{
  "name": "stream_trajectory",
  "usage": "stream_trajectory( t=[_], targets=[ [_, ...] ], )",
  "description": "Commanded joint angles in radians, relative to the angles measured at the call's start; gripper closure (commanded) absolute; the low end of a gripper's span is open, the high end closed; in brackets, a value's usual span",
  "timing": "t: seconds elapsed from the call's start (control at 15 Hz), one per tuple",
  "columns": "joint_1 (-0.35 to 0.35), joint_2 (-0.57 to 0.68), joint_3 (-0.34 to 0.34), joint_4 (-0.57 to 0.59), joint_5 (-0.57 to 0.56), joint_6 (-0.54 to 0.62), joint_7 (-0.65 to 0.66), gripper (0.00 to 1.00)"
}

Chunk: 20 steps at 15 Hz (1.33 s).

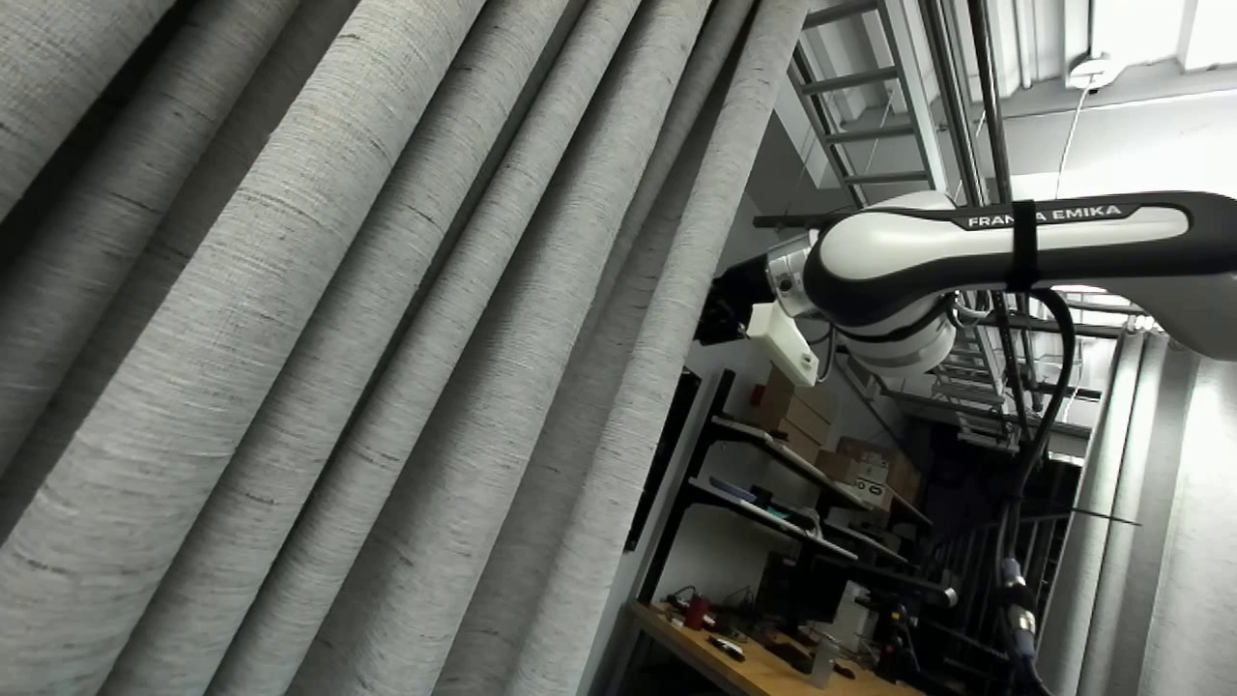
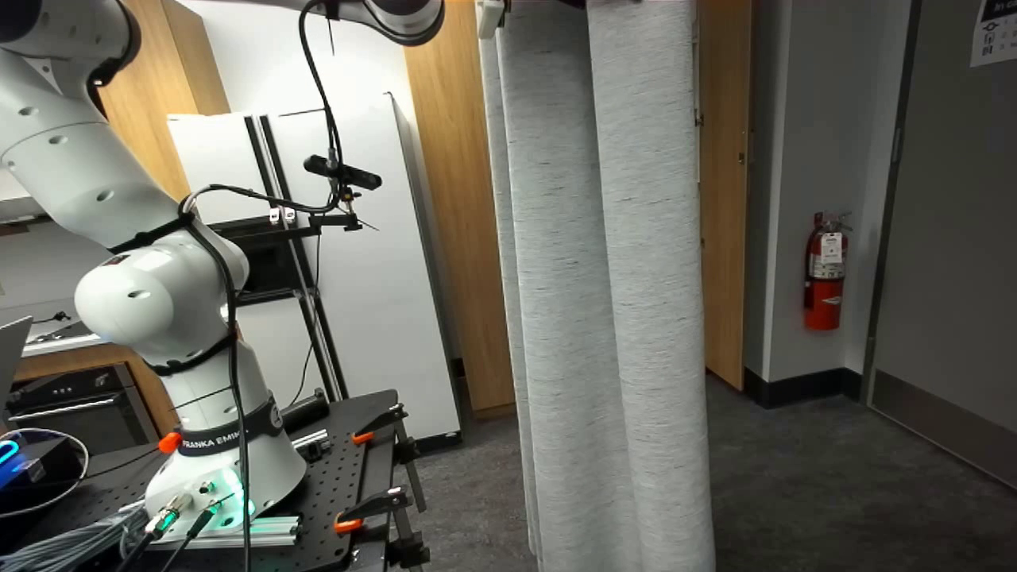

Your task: Close the curtain

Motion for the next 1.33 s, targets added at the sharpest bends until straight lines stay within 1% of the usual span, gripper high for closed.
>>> stream_trajectory(
  t=[0.0, 0.13, 0.27, 0.47, 0.67, 0.73, 0.93, 1.13, 1.27],
  targets=[
    [-0.026, 0.005, 0.018, 0.015, -0.017, 0.018, 0.025, 0.69],
    [-0.038, 0.004, 0.028, 0.014, -0.025, 0.016, 0.041, 0.85],
    [-0.045, 0.007, 0.032, 0.015, -0.027, 0.014, 0.046, 0.99],
    [-0.04, 0.017, 0.008, 0.02, -0.011, 0.014, 0.029, 1.0],
    [-0.052, 0.047, -0.045, 0.032, 0.003, 0.014, 0.003, 1.0],
    [-0.057, 0.063, -0.075, 0.039, 0.013, 0.014, -0.008, 1.0],
    [-0.099, 0.12, -0.156, 0.074, 0.022, 0.017, -0.02, 1.0],
    [-0.179, 0.182, -0.204, 0.133, -0.011, 0.019, 0.011, 1.0],
    [-0.22, 0.221, -0.231, 0.181, -0.018, 0.015, 0.016, 1.0]
  ],
)
